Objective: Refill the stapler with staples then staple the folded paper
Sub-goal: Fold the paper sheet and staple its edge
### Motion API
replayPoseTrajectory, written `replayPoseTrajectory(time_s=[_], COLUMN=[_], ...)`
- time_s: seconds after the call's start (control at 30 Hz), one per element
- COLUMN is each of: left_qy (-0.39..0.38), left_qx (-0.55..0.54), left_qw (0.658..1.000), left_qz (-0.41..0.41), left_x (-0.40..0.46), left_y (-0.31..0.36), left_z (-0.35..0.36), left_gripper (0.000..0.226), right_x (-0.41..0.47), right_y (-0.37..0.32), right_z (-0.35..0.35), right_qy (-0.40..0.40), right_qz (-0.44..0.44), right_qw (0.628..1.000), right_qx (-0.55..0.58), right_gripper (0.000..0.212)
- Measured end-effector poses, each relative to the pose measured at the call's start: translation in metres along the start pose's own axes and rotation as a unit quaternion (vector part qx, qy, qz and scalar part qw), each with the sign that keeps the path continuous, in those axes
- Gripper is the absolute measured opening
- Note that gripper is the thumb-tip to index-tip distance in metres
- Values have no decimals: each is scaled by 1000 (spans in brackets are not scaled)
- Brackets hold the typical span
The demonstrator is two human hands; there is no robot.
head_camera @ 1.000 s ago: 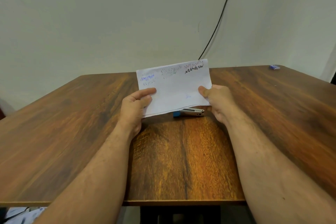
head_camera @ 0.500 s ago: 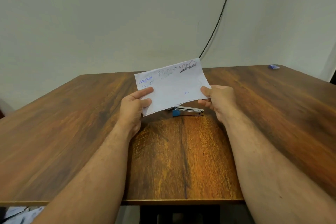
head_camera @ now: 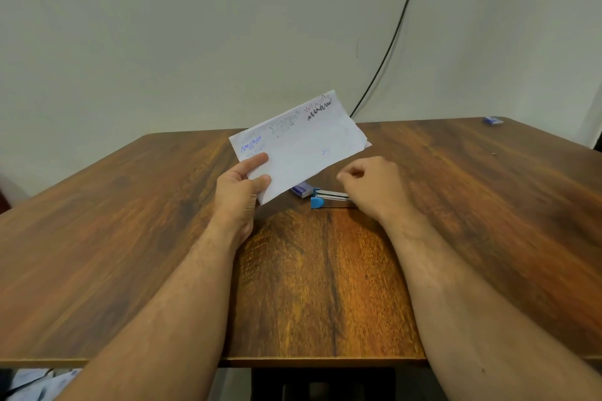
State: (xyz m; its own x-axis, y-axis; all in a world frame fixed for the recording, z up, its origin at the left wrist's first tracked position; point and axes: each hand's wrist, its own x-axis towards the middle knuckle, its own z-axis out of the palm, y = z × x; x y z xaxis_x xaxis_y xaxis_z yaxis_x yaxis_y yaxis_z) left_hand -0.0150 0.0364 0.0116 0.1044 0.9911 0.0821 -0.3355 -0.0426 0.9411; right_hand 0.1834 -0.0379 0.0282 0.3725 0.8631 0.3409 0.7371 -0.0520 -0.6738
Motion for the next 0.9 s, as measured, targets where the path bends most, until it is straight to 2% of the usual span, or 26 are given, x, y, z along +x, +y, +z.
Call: replayPoseTrajectory(time_s=[0.1, 0.23, 0.3, 0.5, 0.63, 0.73, 0.9], left_qy=[-2, -3, -5, -2, 2, 8, 0], left_qx=[-3, -3, -2, 8, 11, 5, 1], left_qw=[1000, 1000, 1000, 1000, 1000, 1000, 1000], left_qz=[3, 10, 13, 9, -1, 0, 14], left_x=[-1, -3, -4, -7, -6, -7, -7], left_y=[1, 0, 0, 2, 2, 3, 2], left_z=[0, 1, 2, 4, 3, 3, 3], left_gripper=[40, 41, 41, 40, 37, 35, 44], right_x=[-1, 1, 1, 2, 3, 4, -5], right_y=[0, 1, 1, 3, 1, 1, -11], right_z=[4, 10, 13, 19, 17, 16, 13], right_qy=[-53, -93, -98, -98, -76, -60, -97], right_qz=[-40, -50, -38, -18, -8, -5, -12], right_qw=[995, 980, 976, 981, 993, 998, 980], right_qx=[-81, -171, -193, -169, -91, 23, 176], right_gripper=[24, 43, 40, 28, 23, 13, 31])
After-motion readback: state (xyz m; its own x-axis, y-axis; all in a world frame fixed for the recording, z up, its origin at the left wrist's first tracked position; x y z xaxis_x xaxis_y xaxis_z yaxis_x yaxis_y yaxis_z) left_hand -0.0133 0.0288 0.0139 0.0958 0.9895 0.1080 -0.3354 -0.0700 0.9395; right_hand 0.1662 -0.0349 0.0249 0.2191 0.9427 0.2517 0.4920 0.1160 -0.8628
